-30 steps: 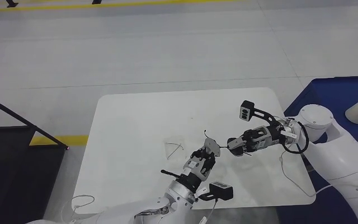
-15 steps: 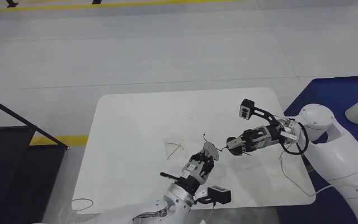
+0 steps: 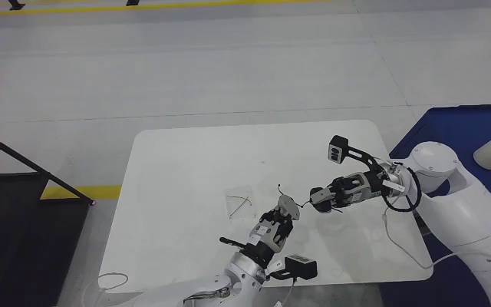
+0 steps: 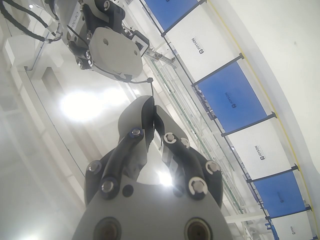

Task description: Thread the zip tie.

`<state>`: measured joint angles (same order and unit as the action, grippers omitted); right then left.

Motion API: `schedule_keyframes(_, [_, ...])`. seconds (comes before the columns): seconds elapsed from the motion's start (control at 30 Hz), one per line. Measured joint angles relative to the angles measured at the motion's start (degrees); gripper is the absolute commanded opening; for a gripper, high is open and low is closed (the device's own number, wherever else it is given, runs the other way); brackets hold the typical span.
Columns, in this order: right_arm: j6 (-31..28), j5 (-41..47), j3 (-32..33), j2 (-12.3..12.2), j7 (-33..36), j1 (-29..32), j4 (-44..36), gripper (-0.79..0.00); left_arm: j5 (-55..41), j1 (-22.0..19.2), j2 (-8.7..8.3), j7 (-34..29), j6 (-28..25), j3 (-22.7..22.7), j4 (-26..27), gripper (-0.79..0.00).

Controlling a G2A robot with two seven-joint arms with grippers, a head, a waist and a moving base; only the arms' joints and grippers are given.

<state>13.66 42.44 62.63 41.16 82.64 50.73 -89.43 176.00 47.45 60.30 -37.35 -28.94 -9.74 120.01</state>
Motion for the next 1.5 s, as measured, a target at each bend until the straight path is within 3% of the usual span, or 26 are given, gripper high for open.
schedule_keyframes(0.2, [-0.4,-1.8,-0.3,0.0,-1.8,1.0,-1.9,-0.785,-0.1,0.4,0.01,0.3,0.2,-0.4,-0.2,-0.785])
schedule_keyframes(0.73, [-1.4,-5.1,1.1,-0.2,-1.1,2.3,-2.8,-0.785,-1.6,6.3,0.53,12.9,-6.1,-8.3,1.7,-0.785])
schedule_keyframes(1.0, [-0.9,-5.2,1.0,0.0,-1.4,2.2,-2.9,-0.785,0.0,8.8,0.46,17.5,-2.7,-10.2,3.7,-0.785])
schedule_keyframes(1.2, [-0.6,-5.3,0.7,0.3,-1.6,1.9,-2.7,-0.785,0.0,7.4,0.03,15.7,0.7,-9.0,3.6,-0.785])
schedule_keyframes(1.5, [-0.4,-5.1,0.3,0.6,-2.0,1.8,-2.2,-0.785,0.0,3.0,-0.03,10.3,-2.0,-4.2,1.4,-0.785])
